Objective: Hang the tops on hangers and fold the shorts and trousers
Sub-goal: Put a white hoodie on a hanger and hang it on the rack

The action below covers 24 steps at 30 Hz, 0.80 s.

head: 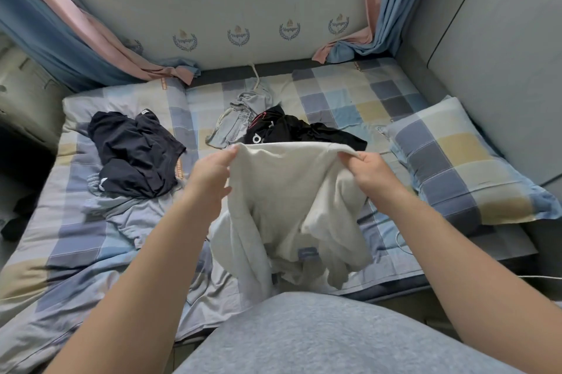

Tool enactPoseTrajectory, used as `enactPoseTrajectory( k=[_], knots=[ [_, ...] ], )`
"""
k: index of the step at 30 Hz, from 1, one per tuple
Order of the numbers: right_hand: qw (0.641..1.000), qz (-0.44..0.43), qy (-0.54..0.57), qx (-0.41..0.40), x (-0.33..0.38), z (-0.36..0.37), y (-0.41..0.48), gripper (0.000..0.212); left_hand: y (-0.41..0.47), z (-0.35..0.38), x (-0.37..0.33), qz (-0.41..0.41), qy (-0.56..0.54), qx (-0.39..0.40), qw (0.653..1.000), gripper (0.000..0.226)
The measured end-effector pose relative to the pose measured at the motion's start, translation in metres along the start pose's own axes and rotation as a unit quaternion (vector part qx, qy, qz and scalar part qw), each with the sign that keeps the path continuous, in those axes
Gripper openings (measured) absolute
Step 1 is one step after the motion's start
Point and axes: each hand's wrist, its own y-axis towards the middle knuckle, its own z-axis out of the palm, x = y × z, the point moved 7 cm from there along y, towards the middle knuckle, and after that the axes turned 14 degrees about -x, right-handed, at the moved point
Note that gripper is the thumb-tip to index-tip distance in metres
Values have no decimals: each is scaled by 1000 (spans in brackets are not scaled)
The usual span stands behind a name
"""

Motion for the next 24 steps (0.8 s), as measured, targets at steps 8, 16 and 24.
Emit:
enactPoseTrajectory(
  k=[8, 16, 24],
  knots=[
    [993, -30, 85, 71, 42, 13, -30, 60, -33, 45, 48, 97, 220, 204, 949, 50],
    [967, -41, 168, 185, 88, 12, -54, 71, -37, 77, 87, 227, 328, 234, 887, 98],
    [953, -26, 185, 237, 90, -8, -53, 40, -25, 75, 69, 318, 304, 165, 883, 23]
  ],
)
